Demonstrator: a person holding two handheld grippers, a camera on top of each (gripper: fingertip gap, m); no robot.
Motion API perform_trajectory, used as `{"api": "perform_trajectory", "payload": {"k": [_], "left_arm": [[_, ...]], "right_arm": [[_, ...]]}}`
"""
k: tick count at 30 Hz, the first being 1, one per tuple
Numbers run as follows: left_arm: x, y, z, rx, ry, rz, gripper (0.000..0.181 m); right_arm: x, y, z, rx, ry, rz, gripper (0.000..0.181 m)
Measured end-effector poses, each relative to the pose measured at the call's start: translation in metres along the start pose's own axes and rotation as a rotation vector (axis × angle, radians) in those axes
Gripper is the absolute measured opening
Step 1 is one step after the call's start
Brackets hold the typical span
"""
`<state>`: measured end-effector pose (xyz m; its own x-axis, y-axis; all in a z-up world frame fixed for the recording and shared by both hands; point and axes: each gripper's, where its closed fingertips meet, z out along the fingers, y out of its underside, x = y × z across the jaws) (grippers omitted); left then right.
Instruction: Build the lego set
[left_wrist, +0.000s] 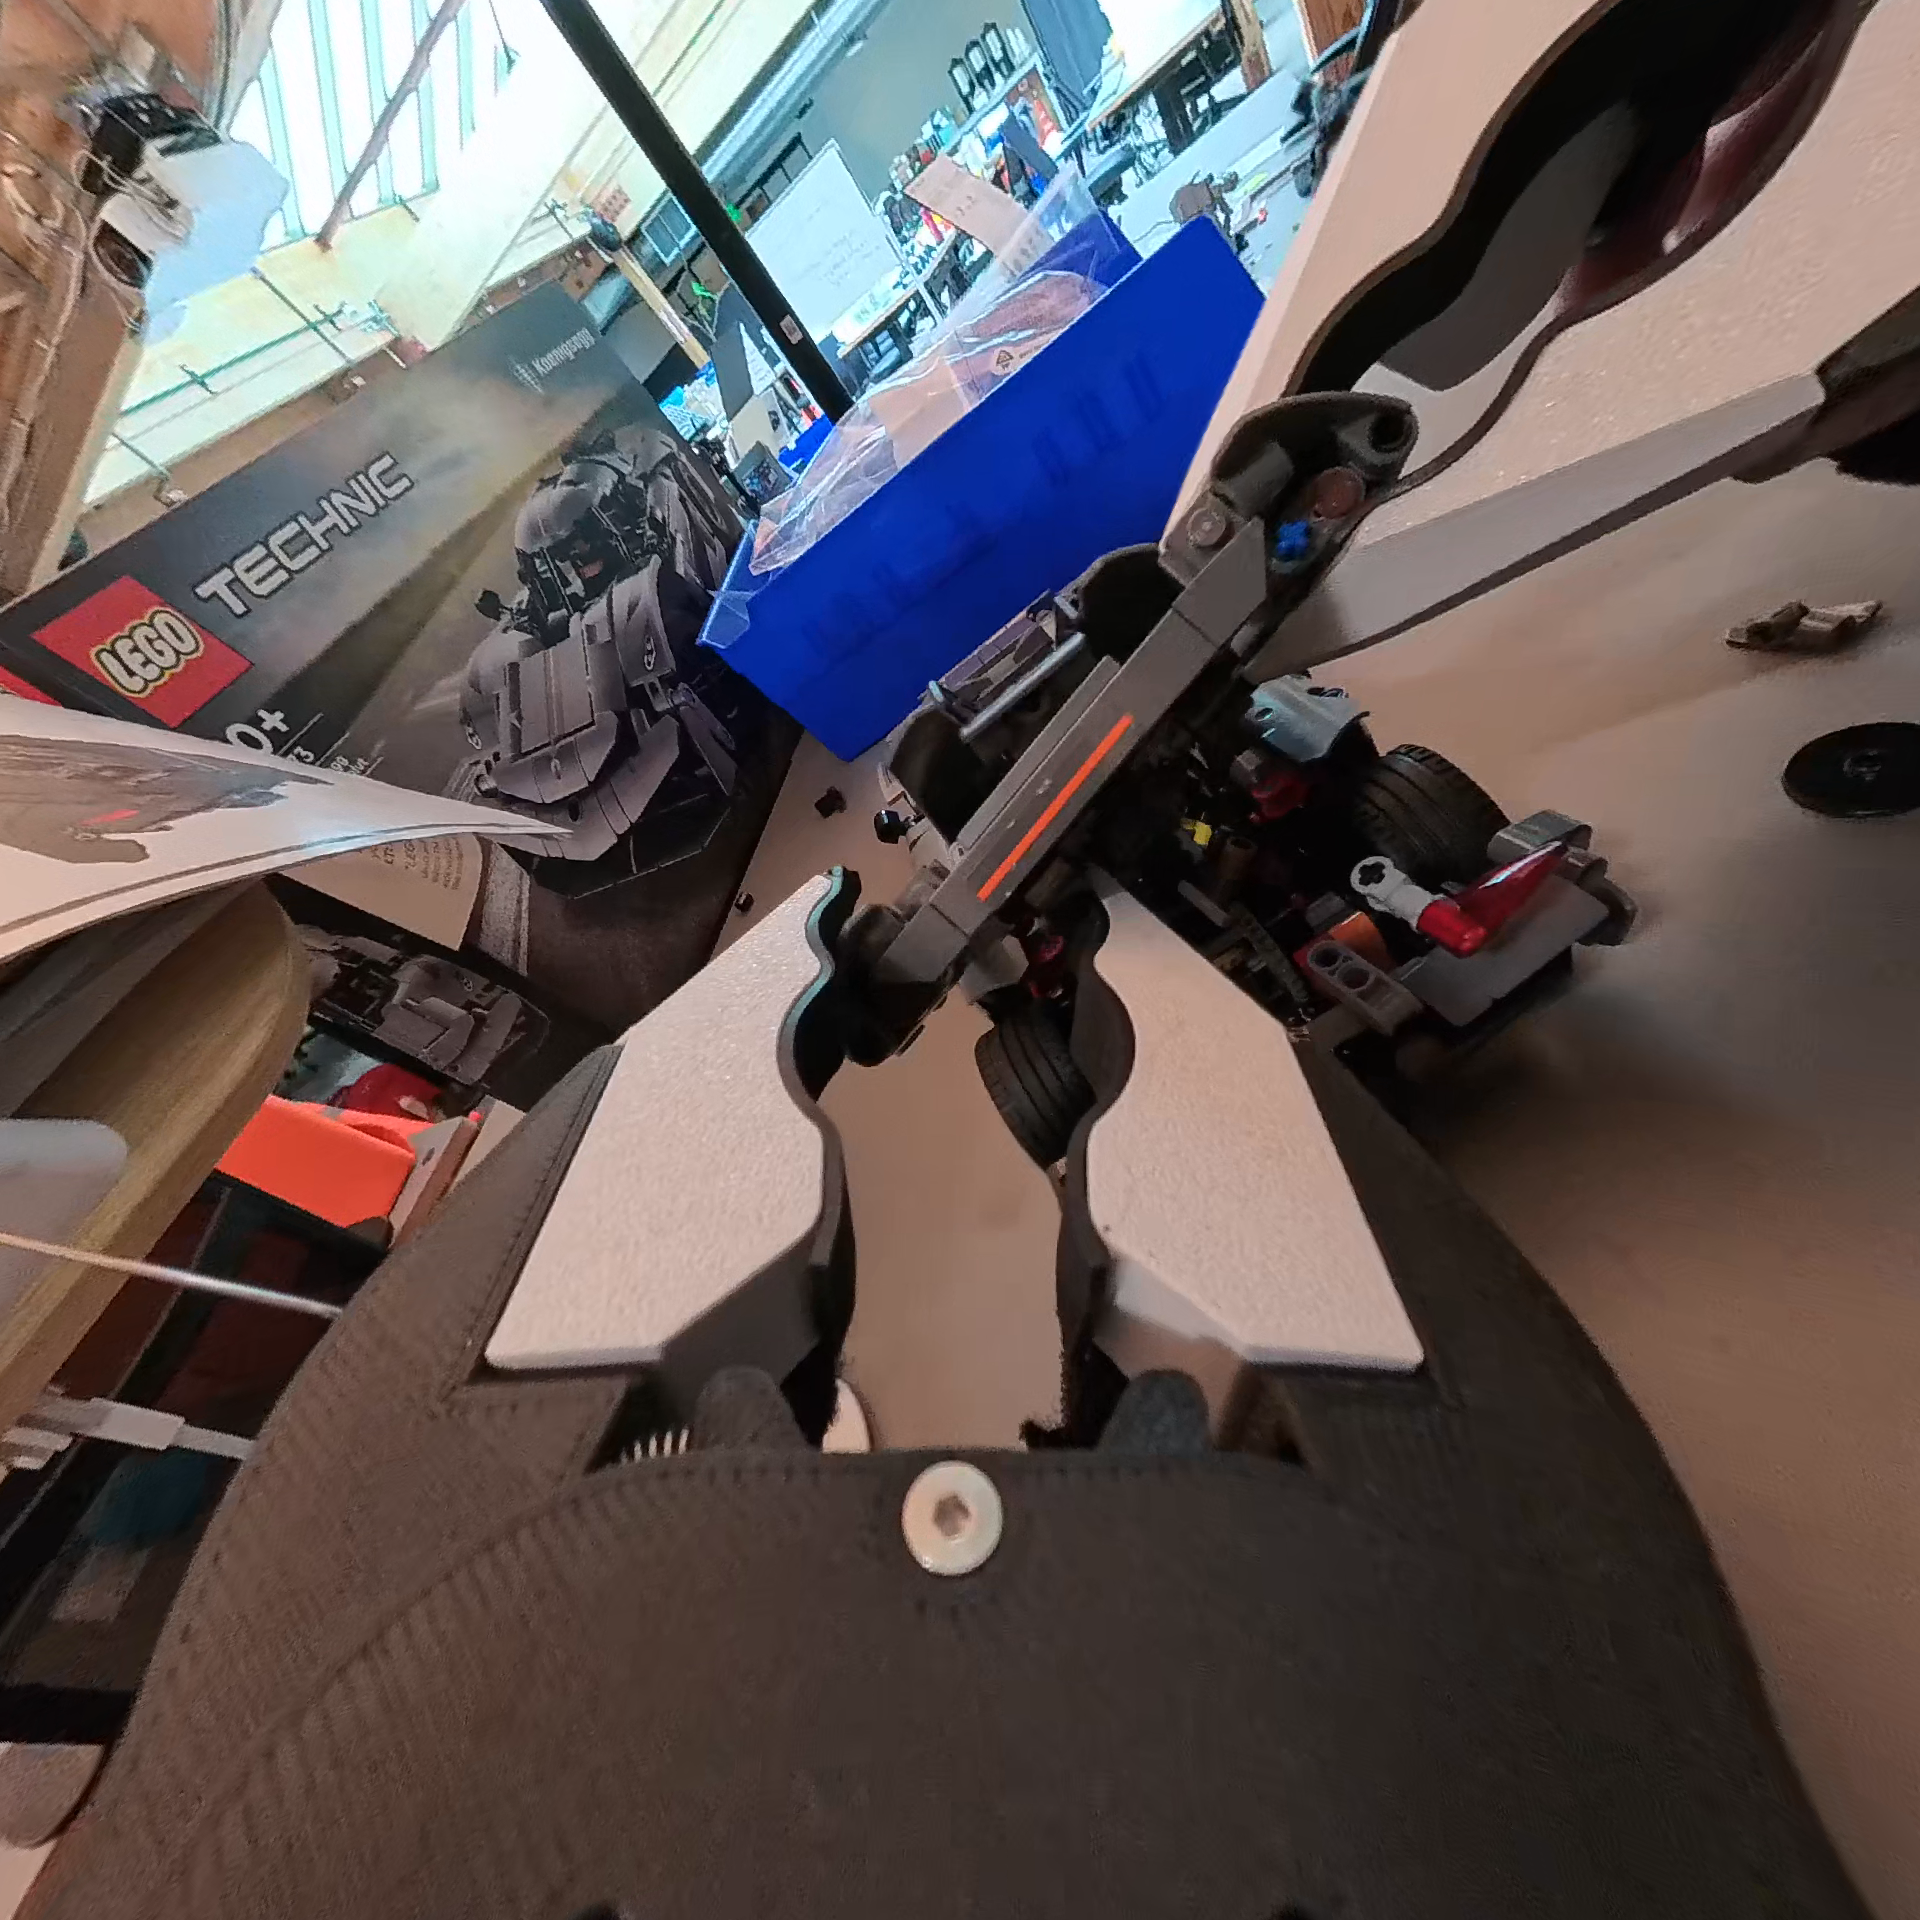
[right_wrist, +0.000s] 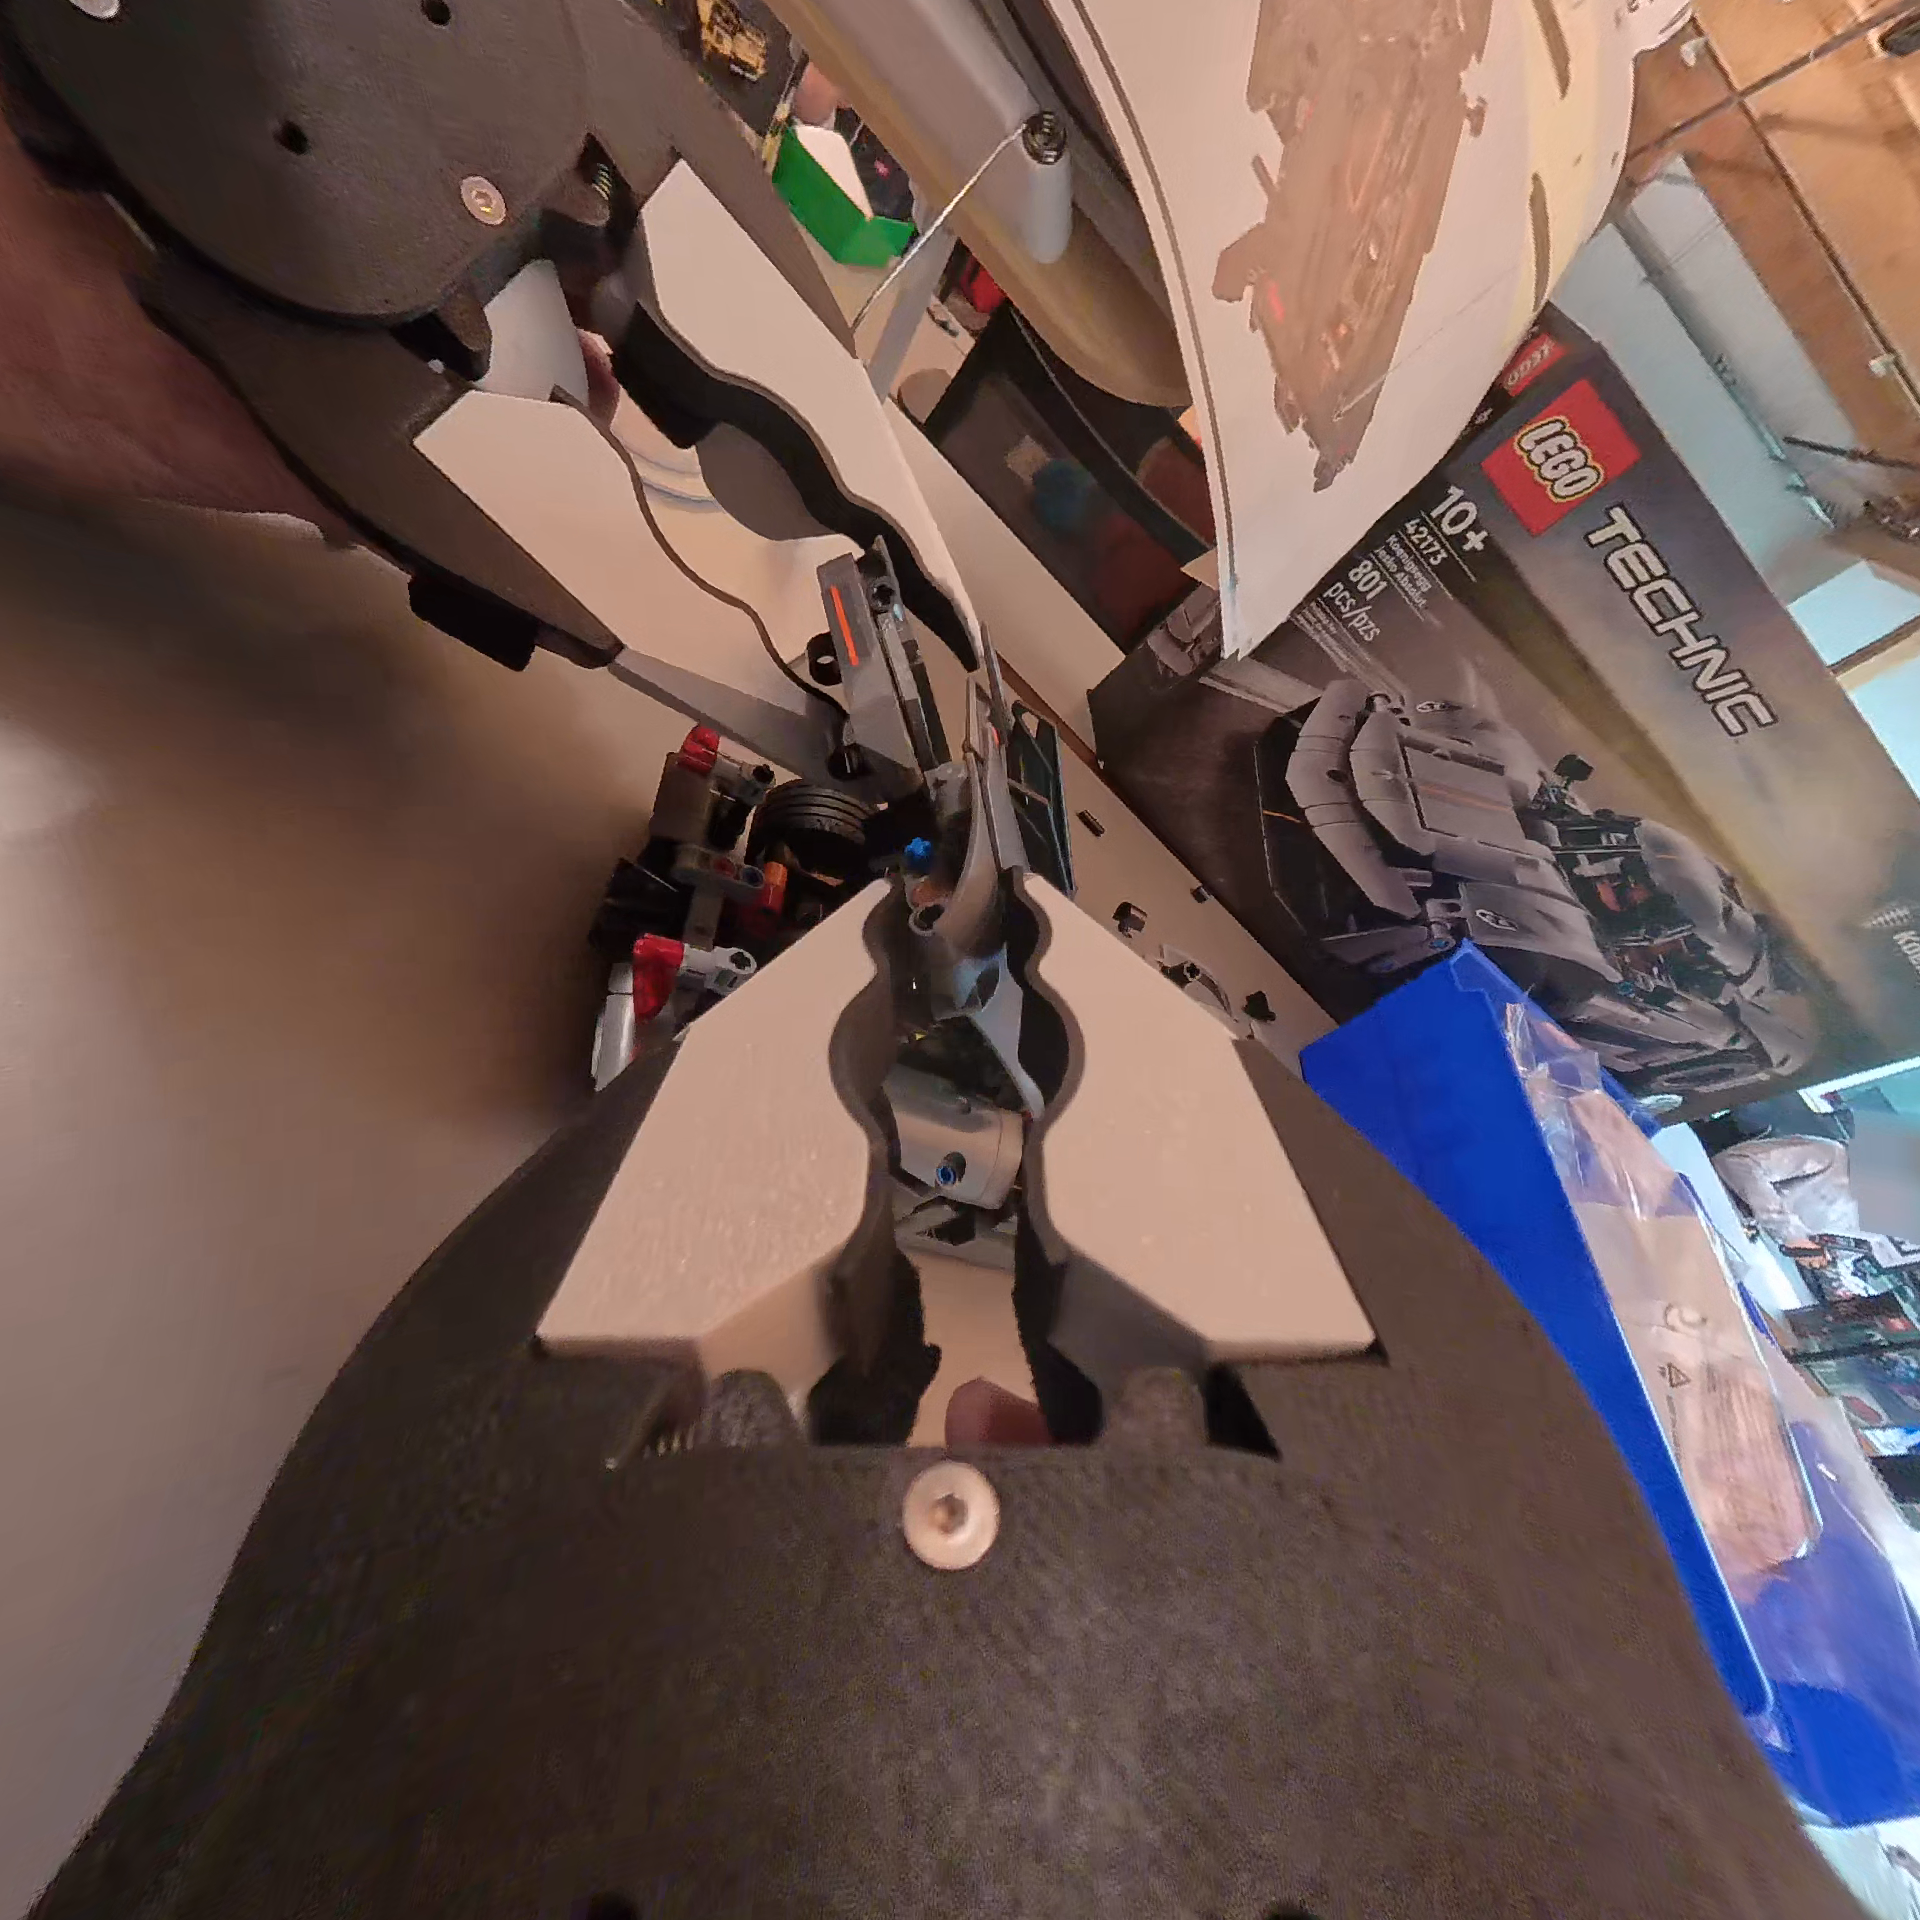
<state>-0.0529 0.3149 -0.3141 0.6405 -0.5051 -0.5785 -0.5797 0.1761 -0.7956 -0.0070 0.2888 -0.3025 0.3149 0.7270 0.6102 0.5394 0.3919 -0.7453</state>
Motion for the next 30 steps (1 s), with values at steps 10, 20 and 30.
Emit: {"api": "perform_trajectory", "payload": {"k": [10,20,30], "left_arm": [[-0.005,0.029,-0.008,-0.074,0.135,-0.264,0.078],[0.028,0.051,-0.008,-0.224,0.405,-0.510,0.083],[0.052,0.056,-0.009,-0.346,0.444,-0.612,0.057]], "right_arm": [[-0.004,-0.009,-0.012,0.043,0.002,0.047,0.013],[-0.011,-0.019,-0.043,0.116,-0.069,0.195,0.013],[-0.012,-0.034,-0.082,0.149,-0.141,0.243,0.013]]}}
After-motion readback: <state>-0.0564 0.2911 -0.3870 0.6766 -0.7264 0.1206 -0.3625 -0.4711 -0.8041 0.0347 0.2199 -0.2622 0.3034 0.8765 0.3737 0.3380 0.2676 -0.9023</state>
